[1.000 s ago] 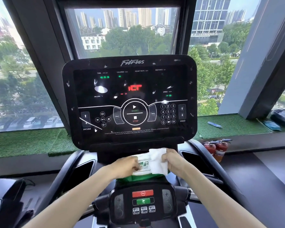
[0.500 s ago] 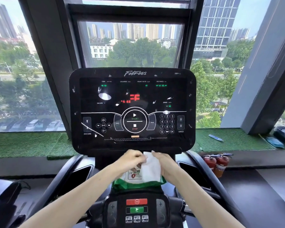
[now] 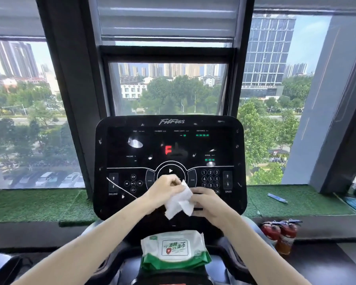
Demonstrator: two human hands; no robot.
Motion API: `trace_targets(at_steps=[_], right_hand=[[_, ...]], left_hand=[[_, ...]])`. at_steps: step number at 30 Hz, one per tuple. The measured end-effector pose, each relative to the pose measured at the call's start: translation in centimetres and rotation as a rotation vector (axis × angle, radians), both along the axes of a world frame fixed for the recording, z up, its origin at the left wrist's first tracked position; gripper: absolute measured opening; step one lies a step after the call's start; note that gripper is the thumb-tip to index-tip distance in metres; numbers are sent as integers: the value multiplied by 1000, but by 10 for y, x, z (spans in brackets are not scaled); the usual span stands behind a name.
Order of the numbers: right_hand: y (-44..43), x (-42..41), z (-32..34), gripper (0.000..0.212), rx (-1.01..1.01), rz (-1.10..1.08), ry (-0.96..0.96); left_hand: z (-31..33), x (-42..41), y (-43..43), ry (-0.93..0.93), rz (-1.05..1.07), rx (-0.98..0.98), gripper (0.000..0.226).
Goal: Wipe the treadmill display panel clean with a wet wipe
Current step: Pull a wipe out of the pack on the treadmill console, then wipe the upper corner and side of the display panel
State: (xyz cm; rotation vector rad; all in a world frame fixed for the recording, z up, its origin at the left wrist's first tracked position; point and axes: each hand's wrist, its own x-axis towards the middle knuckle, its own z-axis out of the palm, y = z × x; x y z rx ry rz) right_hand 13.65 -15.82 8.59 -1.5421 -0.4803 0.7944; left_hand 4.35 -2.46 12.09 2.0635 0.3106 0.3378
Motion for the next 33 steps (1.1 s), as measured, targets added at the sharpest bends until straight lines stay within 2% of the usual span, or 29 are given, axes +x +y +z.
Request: trace_targets(at_steps=[3,7,9,11,13,14,15,16,19,21,23,24,25,26,28,30,33], right_hand=[[7,-6,12,37,50,-8,18],[12,-8,14,14,87,10,46],[16,-7,16,13,60,27,6],[21,-5,19,9,71,26,-2],[25,-3,25,12,114,-11,34],[26,-3,28,14,140,-39,54],[28,-3,31,16,169,-57,68],[28,-2,32,16,191,-61,71],[27,-3,37,16,183,-16,49],[25,-4,38,18,168,34,50],[24,-5,40,24,161,61,51],[25,-6,41,31,157,54,38],[25,-6,41,40,157,33,10],[25,-4,40,50,163,9,-25],[24,-2,42,59,181,27,-75],[22,-2,43,48,175,109,-160],[22,-1,41,29,85,92,-430]], left_hand=[[14,0,5,-19,67,63,17],[16,-1,17,7,78,108,19],[20,-2,24,-3,122,91,18],[21,-5,27,-39,222,-137,19],[20,-10,24,-96,275,-670,32],[17,-14,24,-110,276,-874,39],[13,-19,23,-96,255,-977,47],[7,-22,22,-62,218,-993,52],[0,-32,13,0,130,-916,42],[-1,-34,9,-55,141,-870,38],[0,-34,9,-171,203,-832,47],[0,-35,13,-220,227,-794,58],[1,-37,15,-242,225,-739,68],[2,-39,16,-233,207,-661,69],[4,-40,16,-184,182,-475,49],[4,-39,15,-165,214,-333,30],[4,-41,12,-182,251,-279,25]])
